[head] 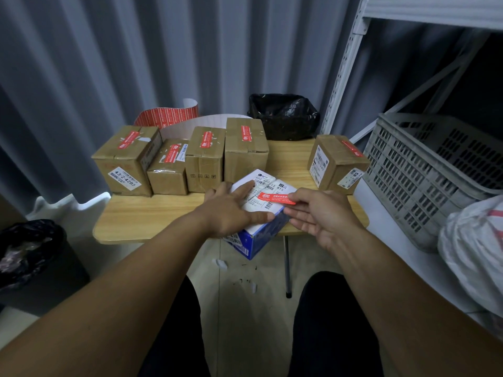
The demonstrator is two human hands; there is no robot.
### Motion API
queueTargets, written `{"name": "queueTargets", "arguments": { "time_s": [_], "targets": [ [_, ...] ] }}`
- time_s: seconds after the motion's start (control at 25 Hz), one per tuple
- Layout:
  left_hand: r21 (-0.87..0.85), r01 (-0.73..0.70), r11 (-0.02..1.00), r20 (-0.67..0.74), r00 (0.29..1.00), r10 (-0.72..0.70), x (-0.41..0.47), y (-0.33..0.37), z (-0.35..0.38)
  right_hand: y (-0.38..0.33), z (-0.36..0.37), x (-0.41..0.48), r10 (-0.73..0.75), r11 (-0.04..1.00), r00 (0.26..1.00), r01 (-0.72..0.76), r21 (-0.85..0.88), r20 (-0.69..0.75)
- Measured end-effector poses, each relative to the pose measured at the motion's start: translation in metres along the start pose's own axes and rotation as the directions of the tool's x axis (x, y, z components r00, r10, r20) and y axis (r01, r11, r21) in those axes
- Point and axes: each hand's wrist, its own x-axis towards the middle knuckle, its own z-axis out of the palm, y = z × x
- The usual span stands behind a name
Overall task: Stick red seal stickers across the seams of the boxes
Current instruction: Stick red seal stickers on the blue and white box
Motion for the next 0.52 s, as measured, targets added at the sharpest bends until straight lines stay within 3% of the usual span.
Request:
{"name": "queueTargets", "arguments": {
  "time_s": [0.52],
  "targets": [
    [0.001, -0.007, 1.000, -0.007, 1.000, 0.007, 0.0010, -0.0024, 0.0010, -0.0054, 0.0011, -0.0055, -0.002, 0.999, 1.000, 0.002, -0.040, 0.002]
  ]
}}
